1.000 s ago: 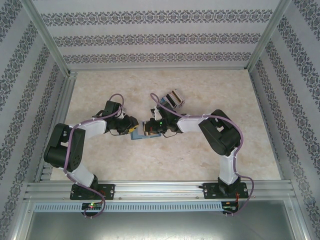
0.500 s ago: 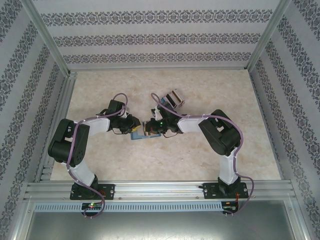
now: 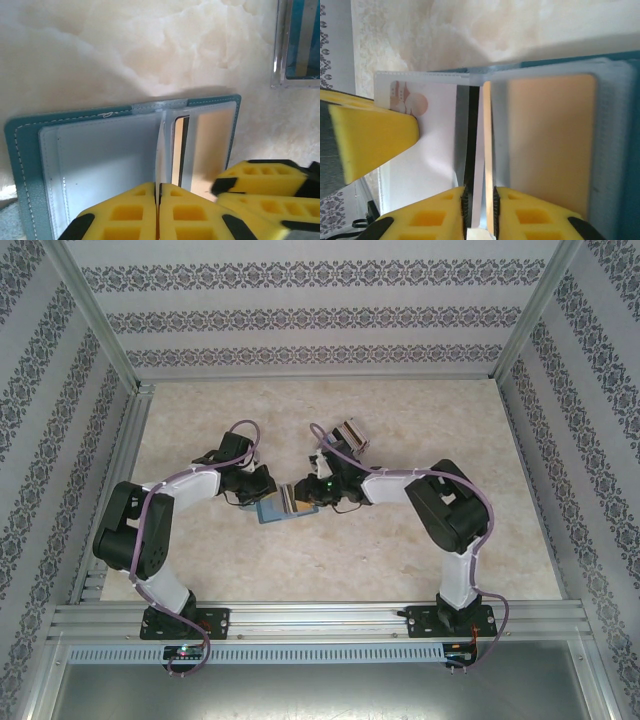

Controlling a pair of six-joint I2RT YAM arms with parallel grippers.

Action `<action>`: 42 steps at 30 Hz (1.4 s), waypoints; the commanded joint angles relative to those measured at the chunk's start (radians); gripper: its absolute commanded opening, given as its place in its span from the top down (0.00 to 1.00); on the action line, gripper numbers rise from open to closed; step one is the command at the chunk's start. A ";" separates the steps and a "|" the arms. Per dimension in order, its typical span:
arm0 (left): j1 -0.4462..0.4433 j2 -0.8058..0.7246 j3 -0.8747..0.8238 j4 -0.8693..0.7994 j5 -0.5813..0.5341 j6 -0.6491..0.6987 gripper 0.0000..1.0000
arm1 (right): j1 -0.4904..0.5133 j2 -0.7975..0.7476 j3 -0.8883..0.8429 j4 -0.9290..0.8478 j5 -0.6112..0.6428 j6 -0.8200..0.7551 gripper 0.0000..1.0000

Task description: Put the credit cards into the card holder

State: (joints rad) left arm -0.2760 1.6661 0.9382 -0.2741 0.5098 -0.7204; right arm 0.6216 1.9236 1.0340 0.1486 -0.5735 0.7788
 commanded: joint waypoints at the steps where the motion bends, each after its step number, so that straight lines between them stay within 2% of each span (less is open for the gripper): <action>1: -0.014 -0.016 0.042 -0.086 -0.044 0.058 0.91 | -0.028 -0.069 -0.033 -0.062 0.033 -0.062 0.74; 6: -0.042 -0.014 0.088 -0.140 -0.086 0.084 0.91 | -0.036 -0.075 -0.037 -0.139 0.073 -0.118 0.74; 14: -0.108 0.027 0.171 -0.191 -0.128 0.102 0.86 | -0.013 -0.001 -0.008 -0.149 0.059 -0.120 0.72; 16: -0.124 0.039 0.189 -0.203 -0.138 0.107 0.80 | -0.004 0.008 0.002 -0.160 0.060 -0.127 0.72; 19: -0.135 0.056 0.209 -0.212 -0.143 0.108 0.77 | 0.003 0.012 0.009 -0.170 0.065 -0.131 0.71; 36: -0.160 0.086 0.227 -0.191 -0.125 0.092 0.75 | 0.005 0.031 0.039 -0.199 0.063 -0.147 0.70; 42: -0.177 0.087 0.214 -0.122 -0.071 0.038 0.73 | 0.002 0.022 0.035 -0.202 0.069 -0.147 0.70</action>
State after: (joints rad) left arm -0.4286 1.7428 1.1378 -0.4328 0.4015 -0.6476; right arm 0.6197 1.9274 1.0519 -0.0200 -0.5213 0.6537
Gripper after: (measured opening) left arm 0.267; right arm 0.302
